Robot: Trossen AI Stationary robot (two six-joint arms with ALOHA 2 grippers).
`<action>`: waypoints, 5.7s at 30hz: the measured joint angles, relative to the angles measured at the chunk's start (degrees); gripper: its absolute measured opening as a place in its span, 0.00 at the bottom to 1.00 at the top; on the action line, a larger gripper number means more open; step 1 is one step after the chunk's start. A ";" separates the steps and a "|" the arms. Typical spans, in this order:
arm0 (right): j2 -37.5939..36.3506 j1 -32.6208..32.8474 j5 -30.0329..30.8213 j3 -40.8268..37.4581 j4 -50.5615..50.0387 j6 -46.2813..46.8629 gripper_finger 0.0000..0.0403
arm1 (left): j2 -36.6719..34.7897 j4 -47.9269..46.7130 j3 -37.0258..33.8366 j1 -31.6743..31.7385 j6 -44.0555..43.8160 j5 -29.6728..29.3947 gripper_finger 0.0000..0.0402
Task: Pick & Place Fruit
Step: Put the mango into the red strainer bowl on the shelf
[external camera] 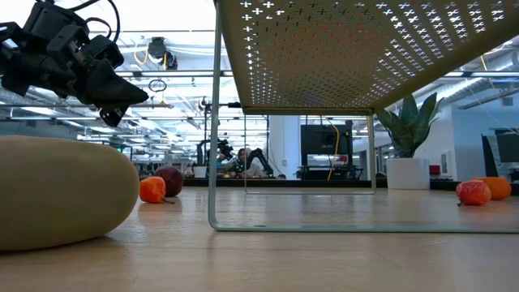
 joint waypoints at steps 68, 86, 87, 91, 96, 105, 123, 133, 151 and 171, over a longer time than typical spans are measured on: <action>1.47 -0.02 -39.77 -0.02 31.70 -9.52 0.57 | 0.02 0.02 0.00 0.00 3.92 -2.58 0.05; 10.38 -7.27 -1.50 0.49 40.25 -7.03 0.57 | 0.00 0.02 0.00 -0.02 3.80 -6.01 0.05; 10.91 -8.21 -0.81 0.95 40.01 -7.05 0.58 | 0.00 0.02 0.00 -0.02 3.80 -6.01 0.05; 13.65 -12.12 0.36 3.43 39.37 -7.03 0.57 | 0.00 0.04 0.00 -0.02 3.82 -6.01 0.05; 17.39 -16.55 0.36 7.76 34.79 -6.61 0.57 | 0.00 0.02 0.00 -0.02 4.48 -6.01 0.05; 25.21 -25.04 0.13 17.79 18.11 2.56 0.57 | 0.01 0.02 0.00 -0.02 8.31 -6.05 0.05; 35.99 -40.83 -20.38 25.75 -2.83 21.87 0.58 | 0.00 0.02 0.00 -0.02 8.41 -6.05 0.05; 36.17 -44.91 -33.53 25.75 -16.83 29.71 0.58 | 0.02 0.00 0.00 -0.02 7.93 -6.03 0.05; 34.07 -46.28 -40.67 25.75 -28.96 27.93 0.58 | 0.11 -0.02 0.00 0.00 6.97 -6.00 0.05; 34.32 -52.77 -46.83 25.75 -32.22 21.97 0.59 | 0.11 -0.04 0.00 0.00 1.82 -5.99 0.05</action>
